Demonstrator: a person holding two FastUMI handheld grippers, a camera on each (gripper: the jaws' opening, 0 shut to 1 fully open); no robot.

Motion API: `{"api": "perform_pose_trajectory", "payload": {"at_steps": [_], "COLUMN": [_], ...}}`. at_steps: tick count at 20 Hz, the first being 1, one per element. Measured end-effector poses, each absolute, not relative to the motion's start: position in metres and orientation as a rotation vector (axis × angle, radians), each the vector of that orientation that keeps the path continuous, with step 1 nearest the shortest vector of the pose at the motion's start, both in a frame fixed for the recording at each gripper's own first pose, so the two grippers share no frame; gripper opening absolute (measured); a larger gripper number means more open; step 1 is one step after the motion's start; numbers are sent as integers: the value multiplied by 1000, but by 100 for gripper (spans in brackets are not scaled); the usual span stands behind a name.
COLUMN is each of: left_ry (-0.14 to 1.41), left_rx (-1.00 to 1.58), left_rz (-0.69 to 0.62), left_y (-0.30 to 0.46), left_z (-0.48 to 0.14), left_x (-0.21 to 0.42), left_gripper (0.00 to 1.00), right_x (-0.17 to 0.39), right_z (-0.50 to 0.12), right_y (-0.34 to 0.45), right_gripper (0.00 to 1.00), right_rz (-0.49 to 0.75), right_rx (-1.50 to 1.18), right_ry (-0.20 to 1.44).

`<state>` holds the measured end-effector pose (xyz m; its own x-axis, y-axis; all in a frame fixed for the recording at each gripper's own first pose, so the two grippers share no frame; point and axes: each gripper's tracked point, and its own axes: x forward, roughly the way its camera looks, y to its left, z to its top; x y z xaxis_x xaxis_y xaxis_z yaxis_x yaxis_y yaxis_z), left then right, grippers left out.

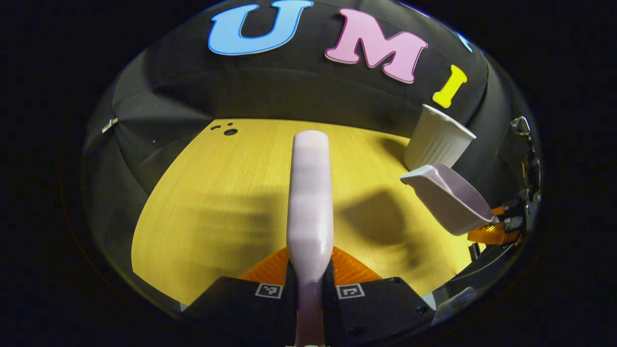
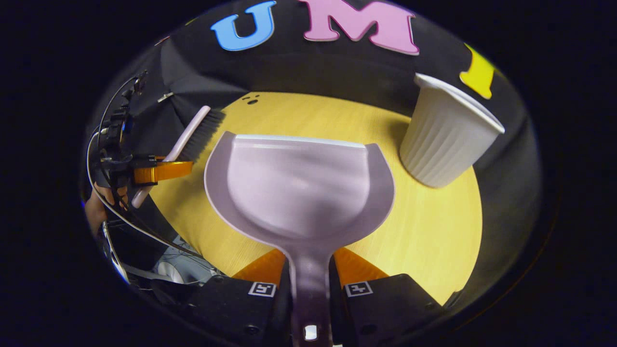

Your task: Pick up the small broom and dustpan from the desktop, sweep the trash into the dustpan with the broom, and then empty the trash into the garbage bin.

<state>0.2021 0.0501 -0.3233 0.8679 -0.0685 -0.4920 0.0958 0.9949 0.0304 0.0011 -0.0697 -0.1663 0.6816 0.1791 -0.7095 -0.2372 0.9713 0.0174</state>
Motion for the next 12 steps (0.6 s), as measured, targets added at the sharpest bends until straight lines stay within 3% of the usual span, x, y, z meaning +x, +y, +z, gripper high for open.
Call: {"api": "perform_pose_trajectory", "payload": {"at_steps": [6, 12], "left_ry": [665, 822], "left_rx": [64, 85], "left_rz": [-18, 36], "left_y": [53, 62], "left_z": [-370, -406], "left_x": [241, 260], "left_gripper": [26, 26], "right_x": [23, 42], "right_z": [-220, -231], "right_y": [-82, -68], "right_gripper": [37, 37], "right_rz": [156, 139], "right_rx": [-99, -173], "right_ry": [881, 895]}}
